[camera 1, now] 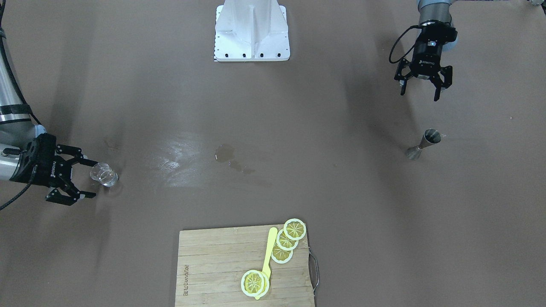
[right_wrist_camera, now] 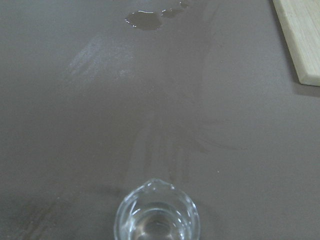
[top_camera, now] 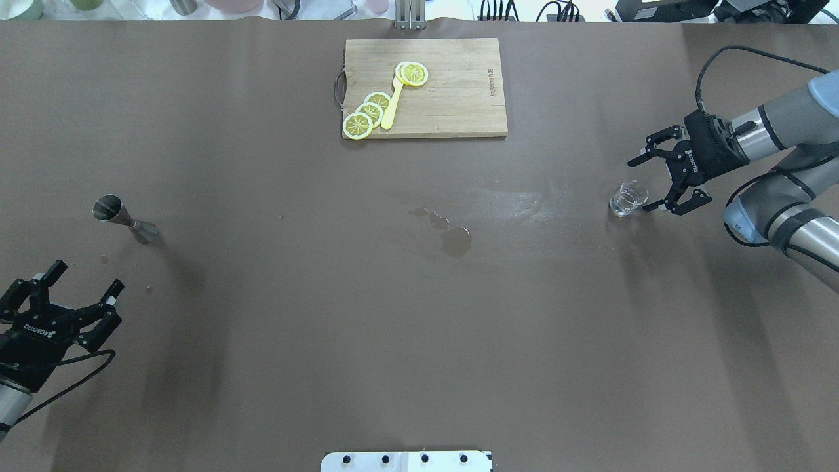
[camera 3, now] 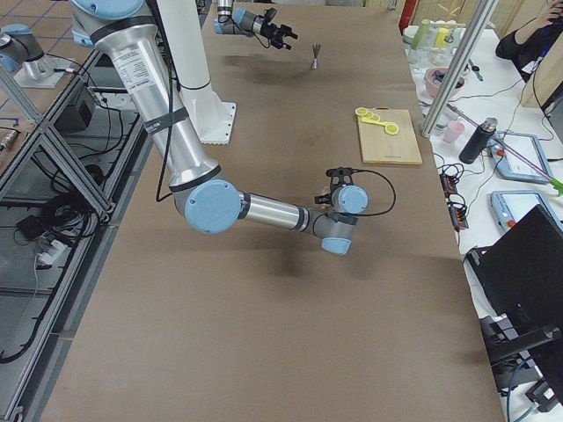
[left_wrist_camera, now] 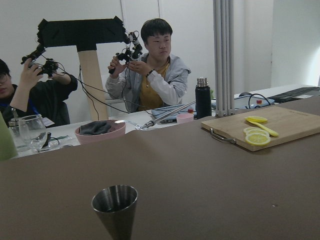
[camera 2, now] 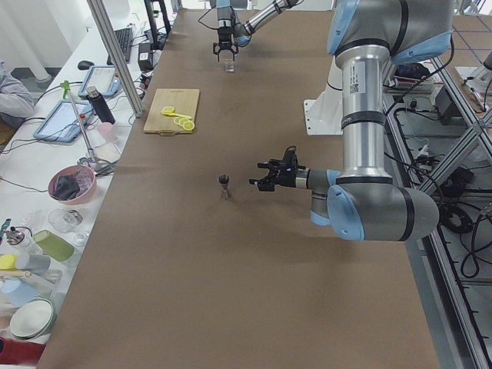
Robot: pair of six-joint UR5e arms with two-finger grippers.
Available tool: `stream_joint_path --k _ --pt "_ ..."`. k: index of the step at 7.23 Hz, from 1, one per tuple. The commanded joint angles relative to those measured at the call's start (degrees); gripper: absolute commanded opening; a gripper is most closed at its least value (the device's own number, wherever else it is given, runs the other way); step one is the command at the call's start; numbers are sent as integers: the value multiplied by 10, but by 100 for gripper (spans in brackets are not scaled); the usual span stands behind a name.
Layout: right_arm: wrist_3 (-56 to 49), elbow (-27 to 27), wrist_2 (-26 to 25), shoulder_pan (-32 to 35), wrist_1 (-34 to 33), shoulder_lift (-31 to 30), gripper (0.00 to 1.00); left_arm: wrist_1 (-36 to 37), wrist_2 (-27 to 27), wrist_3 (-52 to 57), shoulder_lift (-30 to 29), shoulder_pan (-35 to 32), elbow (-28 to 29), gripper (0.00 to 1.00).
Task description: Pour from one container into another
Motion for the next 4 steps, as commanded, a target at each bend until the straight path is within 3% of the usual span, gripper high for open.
stream_joint_path --k 1,4 --pt "-2 0 1 -9 0 0 96 107 59 -153 1 19 -10 98" --pt "-47 -1 10 -12 -18 0 95 320 86 -352 12 19 -18 98"
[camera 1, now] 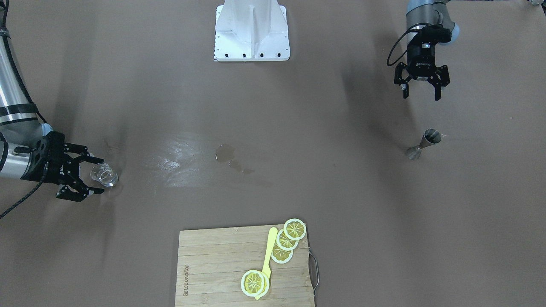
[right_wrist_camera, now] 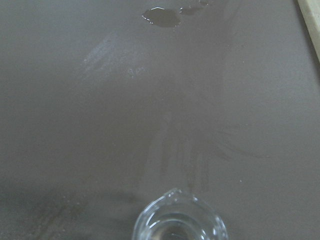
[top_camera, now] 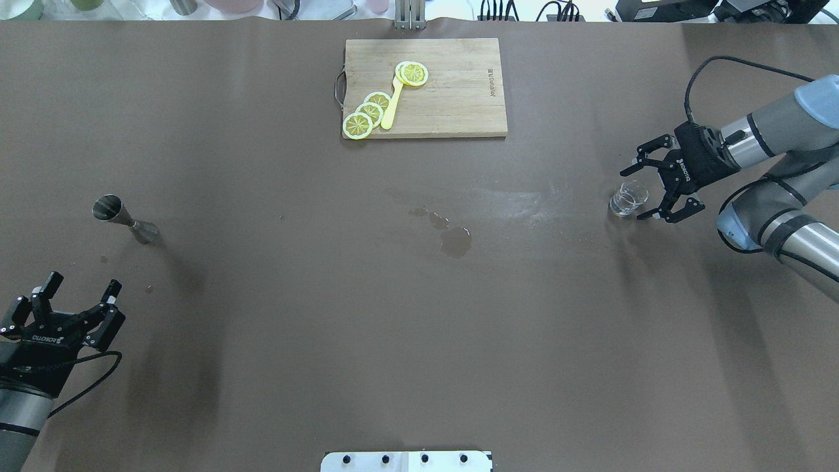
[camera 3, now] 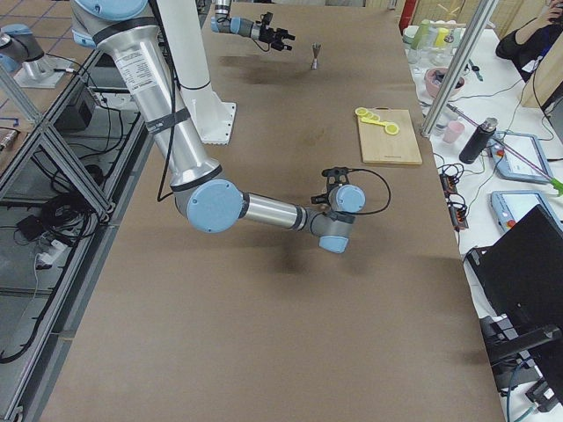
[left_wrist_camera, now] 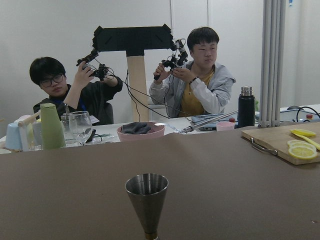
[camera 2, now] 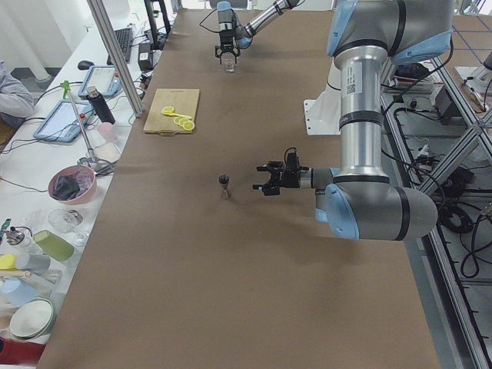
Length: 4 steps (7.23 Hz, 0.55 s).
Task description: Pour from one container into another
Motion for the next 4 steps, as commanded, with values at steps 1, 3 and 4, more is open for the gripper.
stream_joint_path --k 1,3,4 --pt "-18 0 6 -1 -7 0 94 154 3 -150 3 -1 -7 97" --pt "-36 0 14 -1 -15 0 91 160 -31 -157 0 -2 -13 97" --pt "-41 0 16 -1 -16 0 89 163 -56 -157 -6 -13 -13 97"
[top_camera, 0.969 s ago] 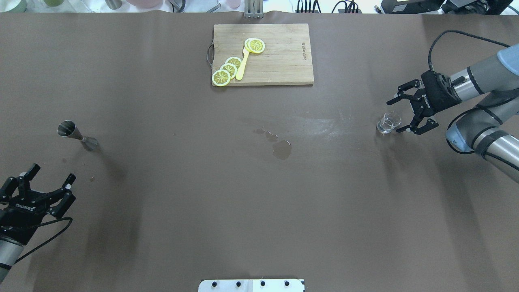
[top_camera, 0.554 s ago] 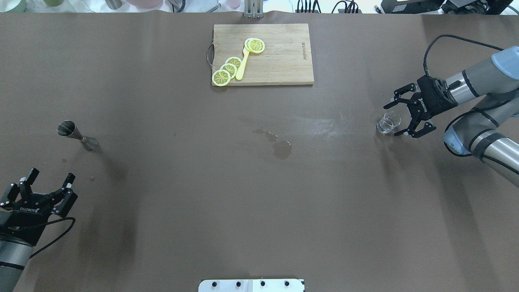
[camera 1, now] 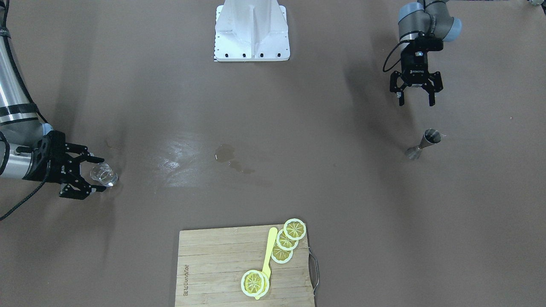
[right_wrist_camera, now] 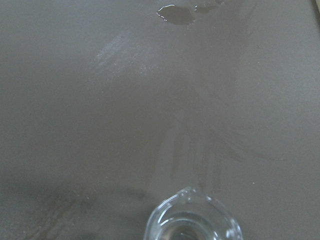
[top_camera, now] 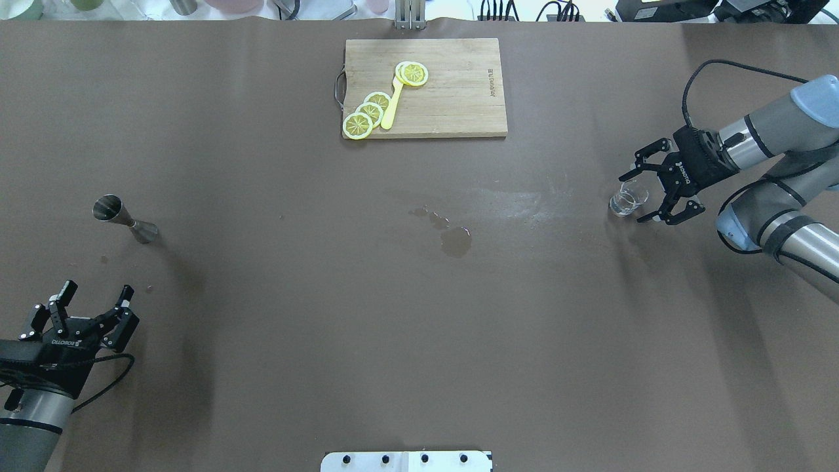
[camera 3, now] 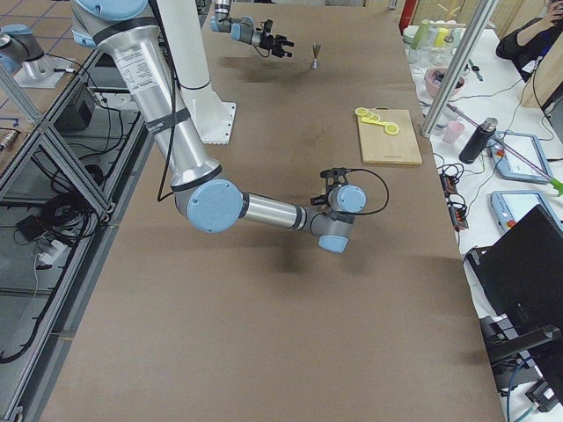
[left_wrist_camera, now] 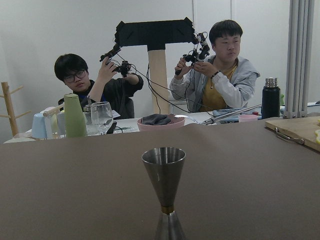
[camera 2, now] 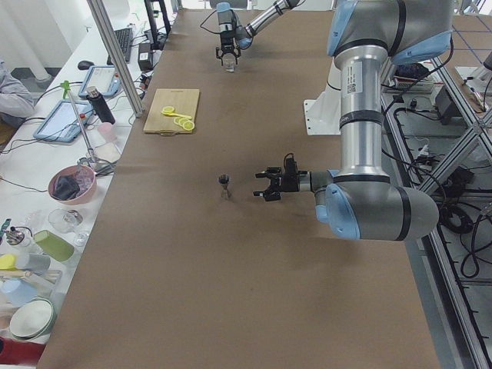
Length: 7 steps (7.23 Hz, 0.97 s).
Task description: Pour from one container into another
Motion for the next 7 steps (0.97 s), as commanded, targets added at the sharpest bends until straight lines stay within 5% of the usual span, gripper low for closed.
stream_joint_path --k 1,7 --pt "-16 0 4 -1 -2 0 83 26 -41 -5 -7 -20 1 97" --pt "-35 0 5 -1 -6 -1 47 65 -103 -3 -145 -167 106 89"
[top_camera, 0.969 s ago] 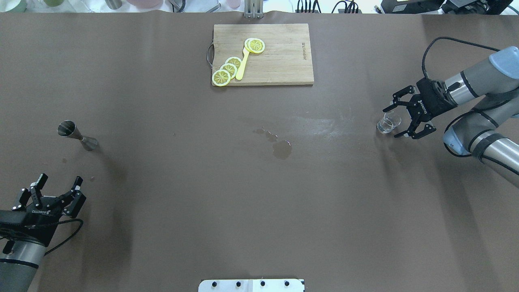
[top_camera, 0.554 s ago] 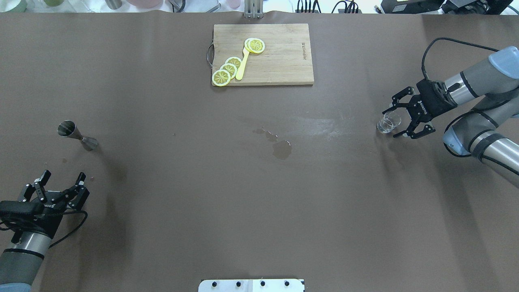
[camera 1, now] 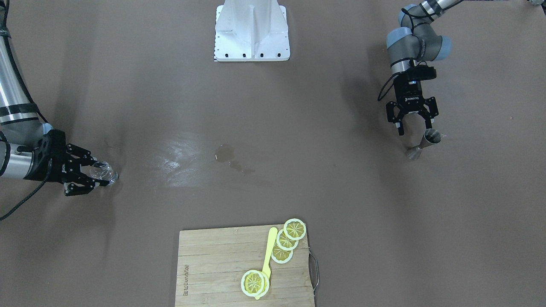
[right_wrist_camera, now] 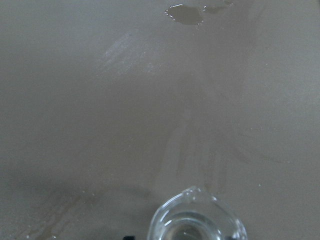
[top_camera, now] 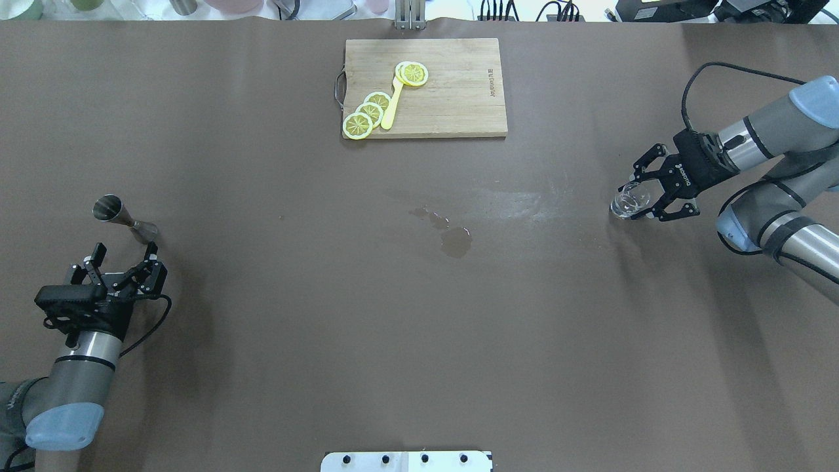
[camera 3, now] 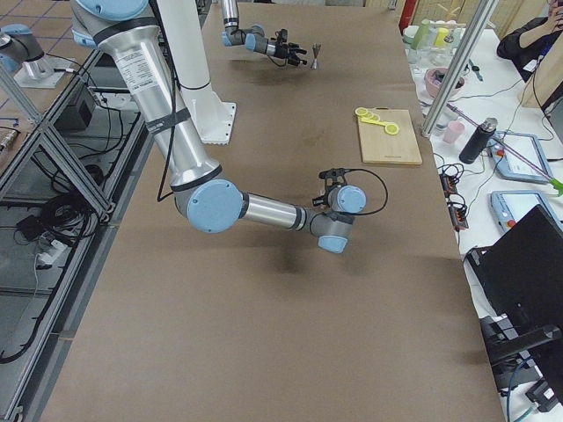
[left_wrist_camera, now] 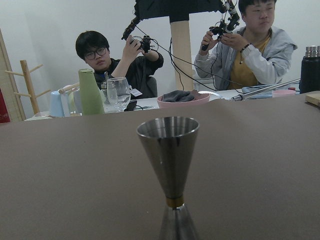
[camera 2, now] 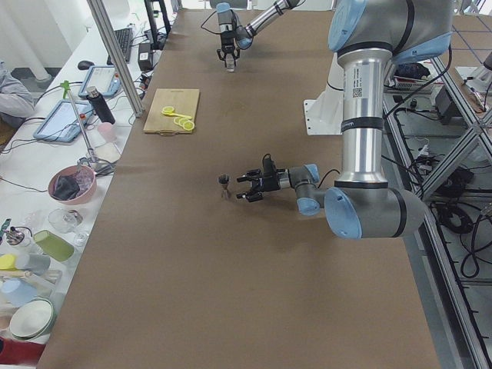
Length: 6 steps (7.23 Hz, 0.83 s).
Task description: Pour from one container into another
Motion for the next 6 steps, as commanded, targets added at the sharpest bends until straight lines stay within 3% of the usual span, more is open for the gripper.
stream_joint_path --k 1,2,3,4,5,6 --pt "-11 0 2 5 -4 0 36 2 -11 1 -40 -46 42 84" --pt "-14 0 3 13 -7 0 27 2 -11 1 -40 -53 45 75" --pt "-29 3 17 30 -27 1 14 2 -16 1 -42 -53 44 61" --pt "-29 9 27 45 -44 1 0 2 -22 2 -43 -53 43 38" --pt "-25 15 28 56 -58 1 0 2 -22 2 -44 -53 42 16" --pt "-24 26 28 69 -80 1 0 2 -22 2 -46 -53 40 0"
